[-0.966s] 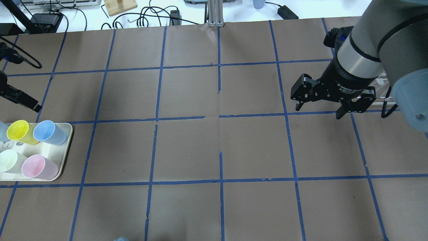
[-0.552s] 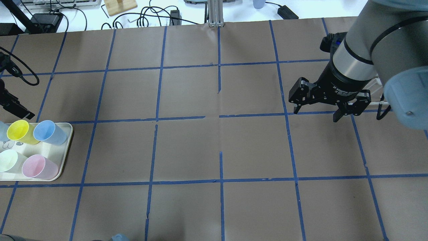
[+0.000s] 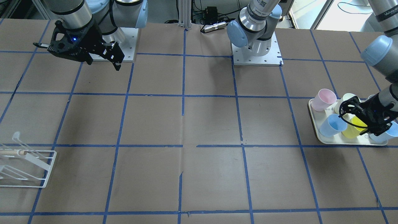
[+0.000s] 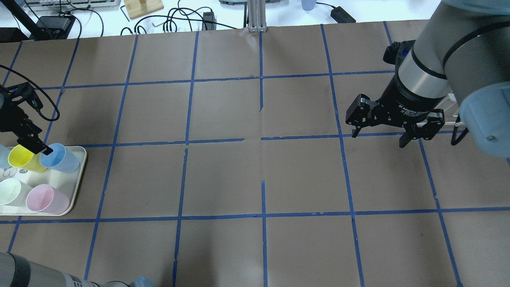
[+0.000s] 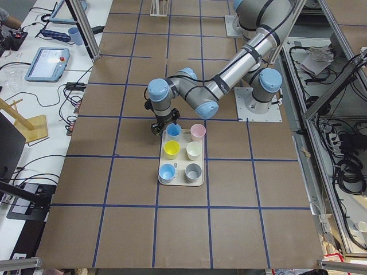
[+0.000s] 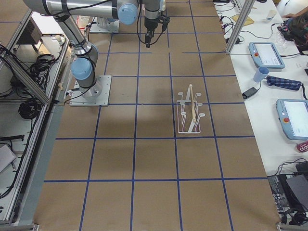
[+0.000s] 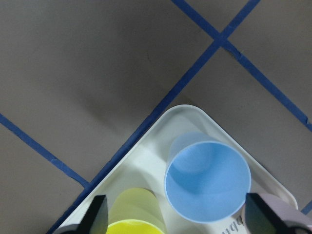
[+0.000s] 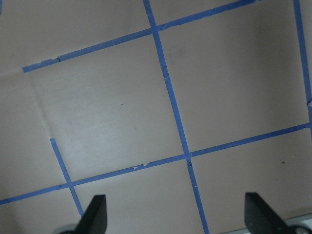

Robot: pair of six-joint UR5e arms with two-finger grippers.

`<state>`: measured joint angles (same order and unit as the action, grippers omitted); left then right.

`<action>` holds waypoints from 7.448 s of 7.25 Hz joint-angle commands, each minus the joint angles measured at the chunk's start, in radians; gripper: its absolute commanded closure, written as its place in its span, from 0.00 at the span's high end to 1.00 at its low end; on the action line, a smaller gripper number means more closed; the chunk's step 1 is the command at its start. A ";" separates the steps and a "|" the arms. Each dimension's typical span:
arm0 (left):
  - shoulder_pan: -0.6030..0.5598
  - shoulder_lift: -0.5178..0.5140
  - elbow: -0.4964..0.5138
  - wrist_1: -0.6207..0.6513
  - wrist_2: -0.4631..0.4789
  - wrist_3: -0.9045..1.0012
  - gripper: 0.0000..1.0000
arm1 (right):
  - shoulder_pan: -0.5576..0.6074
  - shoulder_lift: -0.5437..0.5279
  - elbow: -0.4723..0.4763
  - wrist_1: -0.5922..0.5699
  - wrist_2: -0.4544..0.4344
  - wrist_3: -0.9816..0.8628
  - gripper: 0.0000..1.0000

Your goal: Transfer IKEA cup to right arm and place on rack

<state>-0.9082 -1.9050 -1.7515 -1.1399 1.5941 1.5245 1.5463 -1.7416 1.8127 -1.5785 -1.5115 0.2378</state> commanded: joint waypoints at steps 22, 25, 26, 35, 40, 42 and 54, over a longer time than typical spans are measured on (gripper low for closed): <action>-0.245 0.366 0.162 -1.123 -0.910 -0.603 0.00 | -0.169 -0.050 0.201 -0.104 1.607 -0.028 1.00; -0.386 0.428 0.084 -1.221 -1.291 -0.615 0.00 | -0.184 -0.050 0.383 -0.361 1.674 -0.020 1.00; -0.427 0.438 0.081 -1.222 -1.386 -0.651 0.00 | -0.184 -0.056 0.392 -0.418 1.660 0.015 1.00; -0.500 0.425 0.023 -1.206 -1.433 -0.728 0.00 | -0.164 -0.121 0.307 -0.506 1.496 0.374 0.99; -0.531 0.425 0.023 -1.204 -1.441 -0.730 0.00 | -0.157 -0.101 0.289 -0.500 1.507 0.374 0.96; -0.538 0.426 0.023 -1.204 -1.441 -0.728 0.00 | -0.112 -0.089 0.284 -0.511 1.527 0.371 0.96; -0.563 0.443 0.049 -1.126 -1.419 -0.938 1.00 | -0.094 -0.078 0.281 -0.512 1.528 0.385 0.64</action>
<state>-1.4758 -1.4631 -1.7054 -2.2873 0.1654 0.6263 1.4527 -1.8192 2.0939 -2.0896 0.0181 0.6222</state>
